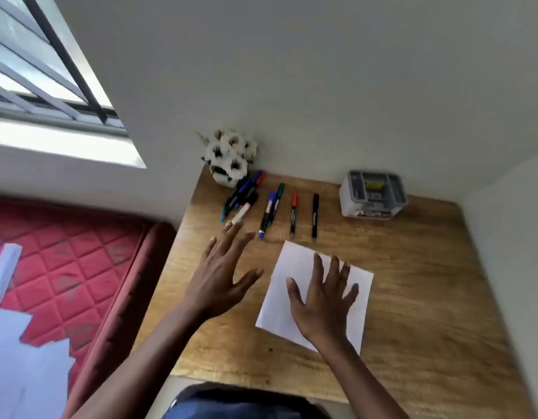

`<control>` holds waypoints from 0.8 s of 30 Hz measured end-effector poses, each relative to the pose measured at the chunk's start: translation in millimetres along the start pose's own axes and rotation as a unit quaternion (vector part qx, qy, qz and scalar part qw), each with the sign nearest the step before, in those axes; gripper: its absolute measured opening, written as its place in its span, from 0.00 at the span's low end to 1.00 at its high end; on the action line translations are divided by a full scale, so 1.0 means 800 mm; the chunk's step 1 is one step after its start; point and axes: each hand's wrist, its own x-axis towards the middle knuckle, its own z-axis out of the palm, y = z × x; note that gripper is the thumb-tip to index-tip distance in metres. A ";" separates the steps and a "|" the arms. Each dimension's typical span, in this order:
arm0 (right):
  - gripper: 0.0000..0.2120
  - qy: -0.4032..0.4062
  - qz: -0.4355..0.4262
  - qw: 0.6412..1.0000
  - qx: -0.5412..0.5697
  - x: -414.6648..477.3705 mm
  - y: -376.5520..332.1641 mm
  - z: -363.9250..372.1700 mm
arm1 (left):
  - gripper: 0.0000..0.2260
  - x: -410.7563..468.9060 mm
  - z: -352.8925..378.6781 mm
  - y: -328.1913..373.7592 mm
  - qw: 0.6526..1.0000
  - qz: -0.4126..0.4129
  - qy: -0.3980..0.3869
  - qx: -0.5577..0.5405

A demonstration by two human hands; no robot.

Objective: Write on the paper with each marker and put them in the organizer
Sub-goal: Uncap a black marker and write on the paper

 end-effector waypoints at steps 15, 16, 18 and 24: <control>0.38 -0.022 -0.256 0.952 -0.168 0.074 0.069 0.023 | 0.37 0.009 0.089 -0.071 0.978 0.016 -0.096 0.185; 0.37 -0.023 -0.267 0.948 -0.170 0.075 0.072 0.024 | 0.37 0.009 0.090 -0.071 0.977 0.015 -0.096 0.188; 0.37 -0.022 -0.288 0.942 -0.171 0.079 0.074 0.023 | 0.38 0.008 0.088 -0.069 0.975 0.019 -0.100 0.196; 0.36 -0.025 -0.316 0.935 -0.160 0.081 0.076 0.024 | 0.33 0.003 0.090 -0.072 0.978 0.037 -0.088 0.187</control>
